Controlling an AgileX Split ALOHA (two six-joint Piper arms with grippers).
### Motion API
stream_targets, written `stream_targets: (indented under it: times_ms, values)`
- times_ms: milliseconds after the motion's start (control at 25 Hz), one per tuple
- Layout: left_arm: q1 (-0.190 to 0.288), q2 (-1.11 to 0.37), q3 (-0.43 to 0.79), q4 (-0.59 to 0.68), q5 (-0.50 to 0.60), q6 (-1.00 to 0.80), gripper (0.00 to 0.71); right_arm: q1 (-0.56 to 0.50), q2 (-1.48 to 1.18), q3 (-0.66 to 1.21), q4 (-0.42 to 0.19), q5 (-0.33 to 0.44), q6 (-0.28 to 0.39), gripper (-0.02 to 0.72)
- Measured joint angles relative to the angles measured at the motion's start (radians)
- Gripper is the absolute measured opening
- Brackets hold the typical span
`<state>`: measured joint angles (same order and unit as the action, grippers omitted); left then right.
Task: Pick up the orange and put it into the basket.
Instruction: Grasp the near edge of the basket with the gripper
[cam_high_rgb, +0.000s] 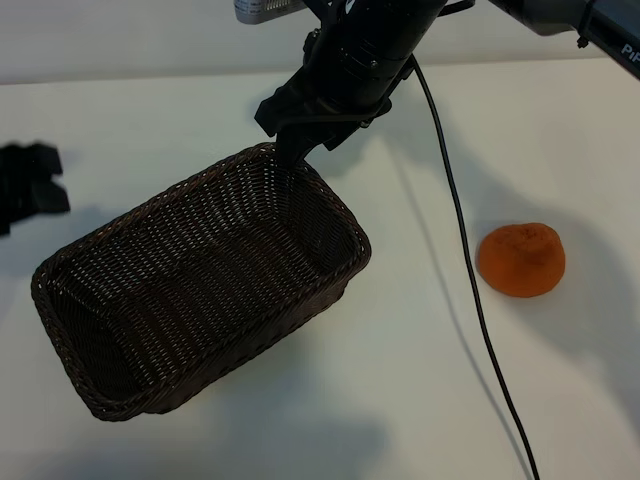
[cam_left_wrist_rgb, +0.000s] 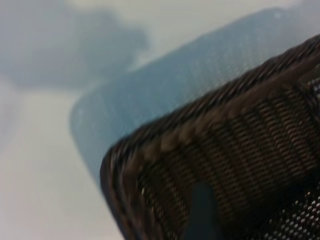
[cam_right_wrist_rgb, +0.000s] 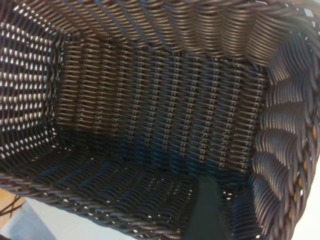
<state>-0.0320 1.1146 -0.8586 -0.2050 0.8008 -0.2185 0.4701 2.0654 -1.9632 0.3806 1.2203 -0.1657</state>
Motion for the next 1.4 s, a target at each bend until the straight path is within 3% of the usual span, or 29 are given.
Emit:
stream_targets:
  times_ms: [400, 600, 960, 1400]
  values:
    - [0.0, -0.231, 0.29, 0.132, -0.065, -0.315, 0.588, 0.0, 0.0, 0.0, -0.01, 0.0, 0.0, 0.516]
    - [0.0, -0.32, 0.393, 0.156, -0.068, -0.388, 0.588, 0.0, 0.0, 0.0, -0.011, 0.0, -0.001, 0.516]
    - [0.0, -0.229, 0.447, 0.236, -0.153, -0.464, 0.588, 0.0, 0.0, 0.0, -0.012, 0.0, -0.002, 0.517]
    - [0.0, -0.056, 0.452, 0.235, -0.315, -0.465, 0.588, 0.0, 0.0, 0.0, -0.012, 0.0, -0.003, 0.518]
